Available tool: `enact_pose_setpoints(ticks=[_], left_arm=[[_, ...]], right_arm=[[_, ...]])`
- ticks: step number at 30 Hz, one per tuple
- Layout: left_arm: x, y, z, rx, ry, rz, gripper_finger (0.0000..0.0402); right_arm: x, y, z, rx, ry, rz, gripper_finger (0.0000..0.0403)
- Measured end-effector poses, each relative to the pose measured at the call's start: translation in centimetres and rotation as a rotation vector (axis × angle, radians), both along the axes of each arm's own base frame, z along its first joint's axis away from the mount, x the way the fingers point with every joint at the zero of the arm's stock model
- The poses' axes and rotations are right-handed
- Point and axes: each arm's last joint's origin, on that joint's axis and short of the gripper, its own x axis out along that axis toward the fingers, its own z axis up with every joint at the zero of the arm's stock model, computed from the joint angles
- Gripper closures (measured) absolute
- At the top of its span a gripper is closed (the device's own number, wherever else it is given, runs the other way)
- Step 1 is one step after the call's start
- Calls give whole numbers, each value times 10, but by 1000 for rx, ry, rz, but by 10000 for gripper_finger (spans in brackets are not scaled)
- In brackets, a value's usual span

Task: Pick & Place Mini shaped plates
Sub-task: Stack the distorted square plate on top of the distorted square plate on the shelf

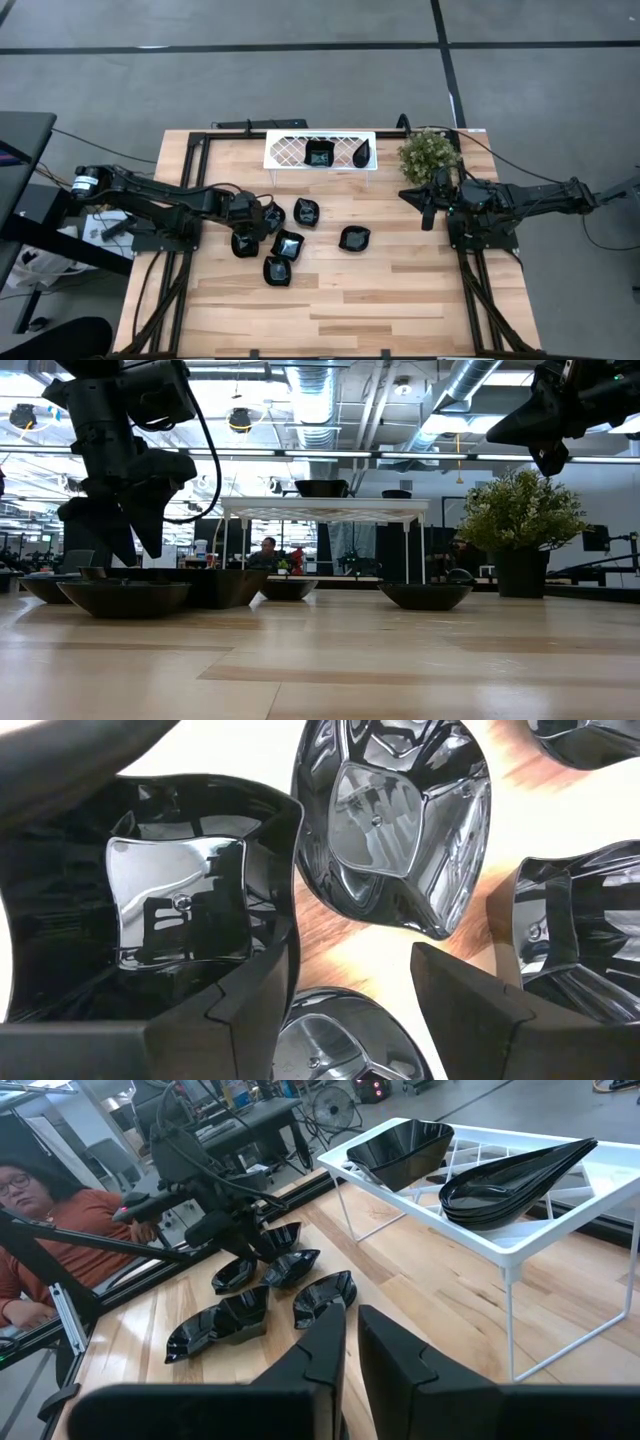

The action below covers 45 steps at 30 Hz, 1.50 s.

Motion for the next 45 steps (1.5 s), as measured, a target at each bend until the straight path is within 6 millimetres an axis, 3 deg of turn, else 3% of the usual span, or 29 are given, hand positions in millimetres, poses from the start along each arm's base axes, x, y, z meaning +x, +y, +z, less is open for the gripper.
enact_pose_setpoints(ticks=[37, 45], left_arm=[[-8, 1, -10, 6, 22, 35, 187], [-8, 1, -10, 13, 23, 27, 208]], right_arm=[[0, 0, 0, 0, 0, -1, 378], [0, 0, 0, 9, -3, -3, 379]])
